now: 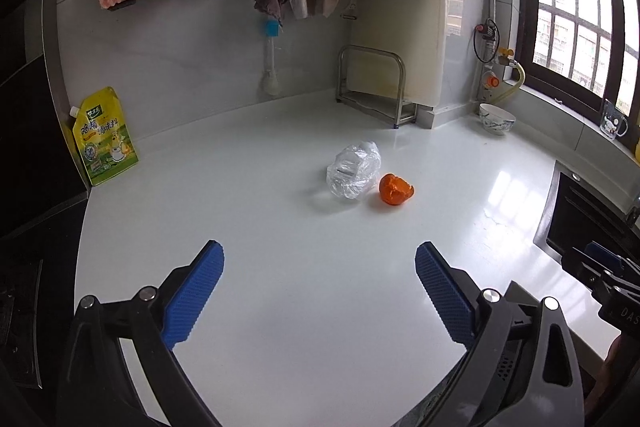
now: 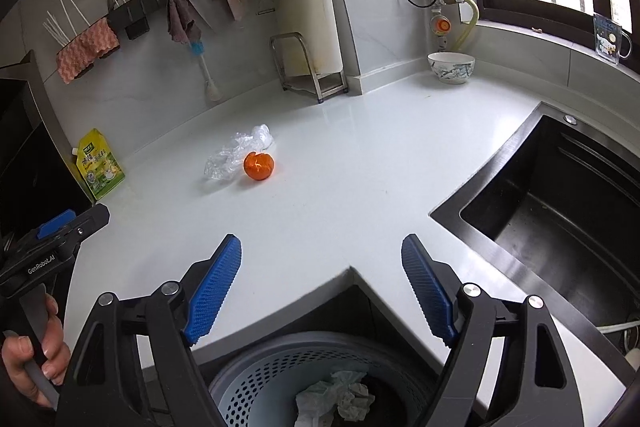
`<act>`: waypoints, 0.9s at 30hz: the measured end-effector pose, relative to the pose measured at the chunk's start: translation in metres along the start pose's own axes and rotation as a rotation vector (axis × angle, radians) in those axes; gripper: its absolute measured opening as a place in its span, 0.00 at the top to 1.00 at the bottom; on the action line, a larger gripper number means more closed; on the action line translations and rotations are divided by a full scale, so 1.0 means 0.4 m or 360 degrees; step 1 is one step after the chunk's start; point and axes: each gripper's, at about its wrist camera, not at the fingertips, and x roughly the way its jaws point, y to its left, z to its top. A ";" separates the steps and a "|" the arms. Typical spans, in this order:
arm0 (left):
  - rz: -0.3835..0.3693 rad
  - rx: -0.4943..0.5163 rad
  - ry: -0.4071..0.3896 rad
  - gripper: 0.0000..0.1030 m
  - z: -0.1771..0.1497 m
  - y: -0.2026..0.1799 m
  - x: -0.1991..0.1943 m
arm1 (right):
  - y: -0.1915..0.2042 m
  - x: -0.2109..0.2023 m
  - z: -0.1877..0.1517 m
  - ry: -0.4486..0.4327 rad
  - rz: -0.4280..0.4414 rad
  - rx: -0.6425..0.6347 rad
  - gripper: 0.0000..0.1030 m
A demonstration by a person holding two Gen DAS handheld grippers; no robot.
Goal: Collect trash
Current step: 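Move both tools back over the counter toward the clear bag and orange peel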
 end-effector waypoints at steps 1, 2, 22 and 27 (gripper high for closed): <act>0.0013 -0.0002 -0.0004 0.07 0.009 0.004 0.015 | 0.012 0.020 0.017 0.0000 0.0002 -0.0037 0.23; 0.0029 -0.0004 -0.0004 0.06 0.017 0.009 0.030 | 0.025 0.041 0.033 0.0001 0.0009 -0.0072 0.23; 0.0253 -0.0078 0.0126 0.06 0.076 0.072 0.279 | 0.161 0.425 0.175 0.0257 0.0128 -0.0414 0.19; 0.0273 -0.0072 0.0143 0.06 0.078 0.074 0.301 | 0.150 0.486 0.183 0.0330 0.0125 -0.0376 0.19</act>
